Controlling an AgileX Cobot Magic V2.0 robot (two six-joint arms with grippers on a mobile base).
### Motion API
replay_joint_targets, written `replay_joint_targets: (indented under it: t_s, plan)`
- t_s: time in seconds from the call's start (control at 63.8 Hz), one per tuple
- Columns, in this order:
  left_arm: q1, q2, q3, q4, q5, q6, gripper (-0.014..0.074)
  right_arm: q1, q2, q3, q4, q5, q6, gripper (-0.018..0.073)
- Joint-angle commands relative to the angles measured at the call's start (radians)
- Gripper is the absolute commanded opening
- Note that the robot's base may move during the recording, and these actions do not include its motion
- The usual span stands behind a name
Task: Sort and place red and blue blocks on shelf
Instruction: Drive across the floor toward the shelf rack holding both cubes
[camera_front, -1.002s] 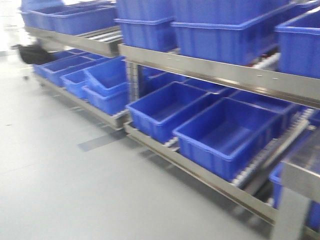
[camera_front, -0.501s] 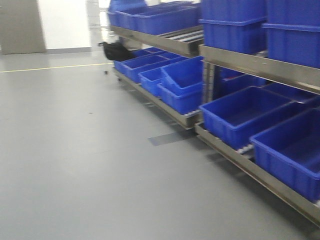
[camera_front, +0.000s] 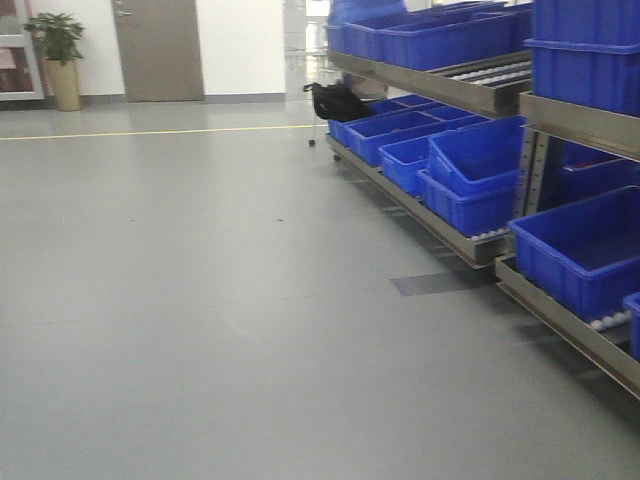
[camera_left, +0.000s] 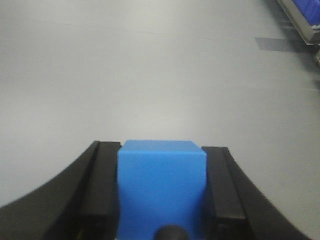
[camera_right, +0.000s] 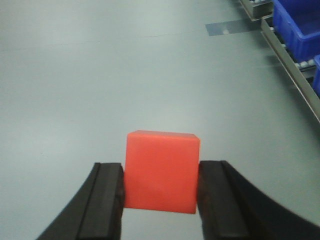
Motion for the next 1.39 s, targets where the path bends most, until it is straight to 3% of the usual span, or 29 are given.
replay_joint_targets:
  t_s: [0.0, 1.378]
  plan:
    - [0.0, 0.001, -0.029, 0.011, -0.075, -0.01, 0.0125, -0.005, 0.0, -0.028, -0.01, -0.068, 0.0, 0.005]
    - [0.0, 0.001, -0.029, 0.011, -0.075, -0.01, 0.0125, -0.005, 0.0, -0.028, -0.01, -0.068, 0.0, 0.005]
